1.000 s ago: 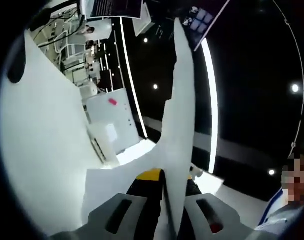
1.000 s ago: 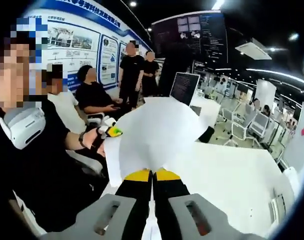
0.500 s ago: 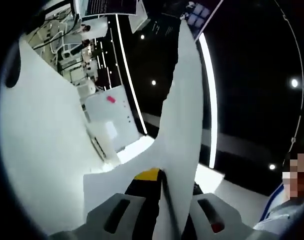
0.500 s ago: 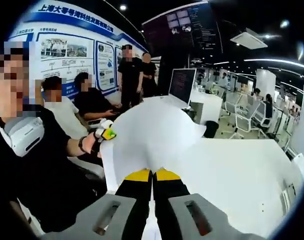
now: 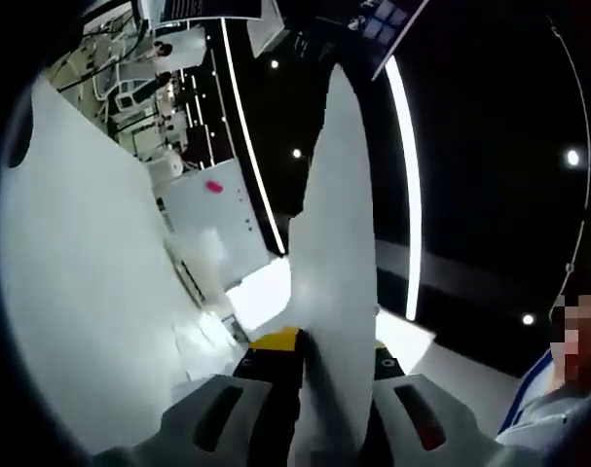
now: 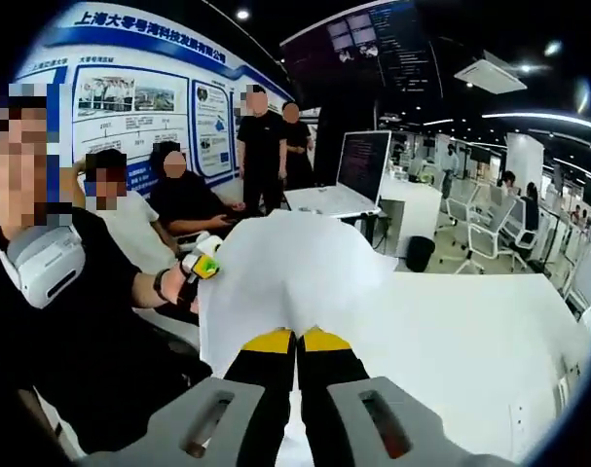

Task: Organize the stack of printing papers by aligning and flattening the scattered papers on the table

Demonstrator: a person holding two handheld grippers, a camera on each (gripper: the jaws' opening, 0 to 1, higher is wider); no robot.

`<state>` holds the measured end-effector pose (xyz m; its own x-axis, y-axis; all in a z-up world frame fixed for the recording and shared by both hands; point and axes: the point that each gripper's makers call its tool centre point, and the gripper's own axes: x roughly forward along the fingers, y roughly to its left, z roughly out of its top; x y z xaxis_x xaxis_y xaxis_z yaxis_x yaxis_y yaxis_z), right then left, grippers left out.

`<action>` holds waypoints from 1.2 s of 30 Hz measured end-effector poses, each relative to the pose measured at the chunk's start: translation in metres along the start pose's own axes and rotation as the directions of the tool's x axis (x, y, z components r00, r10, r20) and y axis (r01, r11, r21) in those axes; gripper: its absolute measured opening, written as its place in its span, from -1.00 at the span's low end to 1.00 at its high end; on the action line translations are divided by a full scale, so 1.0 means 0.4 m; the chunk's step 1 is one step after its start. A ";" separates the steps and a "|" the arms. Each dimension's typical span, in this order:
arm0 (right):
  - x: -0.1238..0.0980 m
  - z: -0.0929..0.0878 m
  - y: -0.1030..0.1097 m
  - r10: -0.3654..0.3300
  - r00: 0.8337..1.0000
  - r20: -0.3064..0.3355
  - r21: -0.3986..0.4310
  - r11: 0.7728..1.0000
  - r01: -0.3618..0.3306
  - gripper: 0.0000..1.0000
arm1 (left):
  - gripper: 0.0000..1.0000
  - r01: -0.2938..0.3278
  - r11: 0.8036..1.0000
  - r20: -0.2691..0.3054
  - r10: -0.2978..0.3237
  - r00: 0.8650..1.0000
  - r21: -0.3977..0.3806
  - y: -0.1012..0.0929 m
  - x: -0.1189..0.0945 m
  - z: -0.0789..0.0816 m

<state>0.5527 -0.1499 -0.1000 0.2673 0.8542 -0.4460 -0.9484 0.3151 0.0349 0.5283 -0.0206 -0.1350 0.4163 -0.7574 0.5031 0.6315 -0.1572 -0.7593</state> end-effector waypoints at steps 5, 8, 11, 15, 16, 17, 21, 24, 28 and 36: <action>0.015 0.002 -0.003 0.008 1.000 -0.001 0.006 1.000 -0.008 -1.00 | -0.69 -0.006 1.000 0.003 0.005 1.000 0.004 0.002 0.003 -0.003; 0.027 -0.001 0.011 0.018 1.000 -0.006 0.004 1.000 -0.018 -1.00 | -0.69 -0.006 1.000 0.013 0.006 1.000 0.008 0.003 0.006 0.000; 0.044 -0.005 0.033 0.033 0.999 -0.011 0.001 0.999 -0.033 -1.00 | -0.69 -0.016 1.000 0.029 0.015 0.999 0.012 0.011 0.009 0.007; 0.060 -0.010 0.046 0.044 0.999 -0.019 -0.009 0.999 -0.044 -1.00 | -0.70 -0.023 1.000 0.037 0.023 0.999 0.015 0.018 0.016 0.008; 0.065 -0.011 0.049 0.048 0.999 -0.018 -0.006 0.999 -0.048 -1.00 | -0.70 -0.024 1.000 0.039 0.023 0.999 0.016 0.019 0.018 0.009; 0.069 -0.013 0.051 0.051 0.999 -0.015 -0.005 0.999 -0.051 -1.00 | -0.70 -0.023 1.000 0.040 0.022 0.999 0.017 0.019 0.020 0.009; 0.077 -0.020 0.053 0.054 0.999 -0.005 0.009 0.998 -0.054 -1.00 | -0.72 -0.023 0.999 0.038 0.022 0.999 0.024 0.018 0.027 0.006; 0.081 -0.028 0.057 0.059 0.998 0.005 0.019 0.998 -0.059 -1.00 | -0.74 -0.029 0.999 0.035 0.027 0.999 0.040 0.018 0.030 0.003; 0.084 -0.031 0.061 0.058 0.998 0.016 0.026 0.998 -0.058 -1.00 | -0.74 -0.030 0.999 0.034 0.028 0.999 0.044 0.016 0.032 0.000; 0.091 -0.034 0.063 0.052 0.998 0.038 0.036 0.998 -0.054 -1.00 | -0.79 -0.031 0.998 0.028 0.029 0.999 0.057 0.015 0.035 -0.004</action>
<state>0.5363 -0.1167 -0.1276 0.2237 0.8847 -0.4089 -0.9547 0.2834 0.0909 0.5367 -0.0332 -0.1334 0.4526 -0.7436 0.4922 0.6548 -0.0975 -0.7495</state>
